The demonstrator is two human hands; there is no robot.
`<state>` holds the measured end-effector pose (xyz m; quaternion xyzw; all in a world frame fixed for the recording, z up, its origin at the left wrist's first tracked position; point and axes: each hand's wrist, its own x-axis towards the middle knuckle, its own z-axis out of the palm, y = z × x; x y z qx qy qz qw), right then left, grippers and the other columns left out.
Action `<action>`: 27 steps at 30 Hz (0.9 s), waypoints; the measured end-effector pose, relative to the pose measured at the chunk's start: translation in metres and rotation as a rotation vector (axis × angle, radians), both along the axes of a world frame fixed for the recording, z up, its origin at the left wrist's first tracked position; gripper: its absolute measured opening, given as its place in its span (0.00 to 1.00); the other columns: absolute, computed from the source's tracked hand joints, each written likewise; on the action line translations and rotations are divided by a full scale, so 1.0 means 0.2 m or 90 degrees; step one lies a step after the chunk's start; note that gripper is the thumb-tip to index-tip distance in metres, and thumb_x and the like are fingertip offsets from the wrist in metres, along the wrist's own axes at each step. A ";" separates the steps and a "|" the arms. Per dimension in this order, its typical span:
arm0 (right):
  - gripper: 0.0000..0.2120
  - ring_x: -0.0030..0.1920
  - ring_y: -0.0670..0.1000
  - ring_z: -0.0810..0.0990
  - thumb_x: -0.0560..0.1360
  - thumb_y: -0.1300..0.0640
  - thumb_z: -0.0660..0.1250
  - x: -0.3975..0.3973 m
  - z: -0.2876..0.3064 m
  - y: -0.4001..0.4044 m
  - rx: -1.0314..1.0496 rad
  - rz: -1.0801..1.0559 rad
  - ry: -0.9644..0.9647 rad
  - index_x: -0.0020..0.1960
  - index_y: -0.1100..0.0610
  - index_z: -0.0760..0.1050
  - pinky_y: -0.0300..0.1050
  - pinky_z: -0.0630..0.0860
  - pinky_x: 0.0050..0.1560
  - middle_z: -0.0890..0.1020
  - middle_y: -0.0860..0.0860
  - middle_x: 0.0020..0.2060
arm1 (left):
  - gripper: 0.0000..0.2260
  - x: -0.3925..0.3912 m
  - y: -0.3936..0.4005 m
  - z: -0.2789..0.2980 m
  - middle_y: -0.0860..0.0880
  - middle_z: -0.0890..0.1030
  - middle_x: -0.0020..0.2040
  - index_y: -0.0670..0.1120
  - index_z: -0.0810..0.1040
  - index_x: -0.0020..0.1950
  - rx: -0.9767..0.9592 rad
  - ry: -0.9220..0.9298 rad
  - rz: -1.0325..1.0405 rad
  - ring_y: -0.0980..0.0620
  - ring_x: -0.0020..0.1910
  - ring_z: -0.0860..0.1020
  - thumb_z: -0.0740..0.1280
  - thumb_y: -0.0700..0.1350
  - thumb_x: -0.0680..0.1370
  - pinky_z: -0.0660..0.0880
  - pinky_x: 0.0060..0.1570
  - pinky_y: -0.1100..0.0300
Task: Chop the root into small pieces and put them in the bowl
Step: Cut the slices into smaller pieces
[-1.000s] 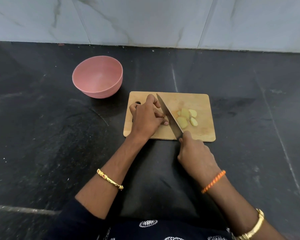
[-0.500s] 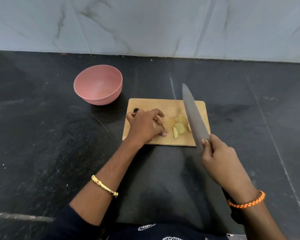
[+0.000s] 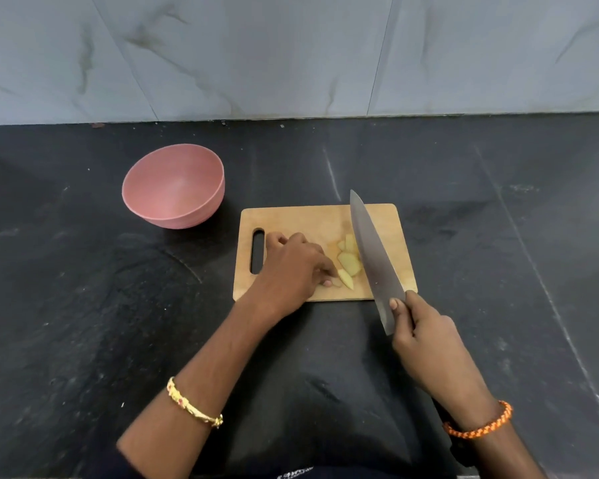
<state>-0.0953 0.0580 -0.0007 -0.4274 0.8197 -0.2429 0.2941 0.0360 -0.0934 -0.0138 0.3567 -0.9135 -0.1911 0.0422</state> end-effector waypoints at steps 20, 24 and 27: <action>0.14 0.24 0.46 0.67 0.82 0.52 0.53 0.01 -0.01 -0.04 -0.030 0.010 0.011 0.37 0.51 0.63 0.39 0.63 0.26 0.72 0.51 0.27 | 0.12 -0.03 -0.07 -0.03 0.54 0.74 0.56 0.55 0.80 0.56 -0.031 -0.020 -0.102 0.53 0.57 0.68 0.66 0.55 0.75 0.60 0.56 0.53; 0.13 0.26 0.48 0.69 0.81 0.52 0.54 -0.02 -0.02 -0.04 -0.027 -0.016 -0.005 0.40 0.55 0.66 0.45 0.69 0.29 0.73 0.53 0.29 | 0.16 -0.04 -0.05 -0.02 0.56 0.74 0.59 0.57 0.76 0.62 -0.032 -0.037 -0.136 0.55 0.58 0.67 0.66 0.55 0.75 0.58 0.56 0.54; 0.14 0.26 0.48 0.69 0.81 0.52 0.54 -0.04 -0.01 -0.03 -0.028 -0.028 0.018 0.39 0.55 0.65 0.42 0.67 0.27 0.73 0.52 0.29 | 0.17 -0.06 -0.06 -0.02 0.55 0.74 0.59 0.57 0.75 0.63 0.011 -0.042 -0.171 0.55 0.58 0.68 0.67 0.53 0.75 0.58 0.55 0.56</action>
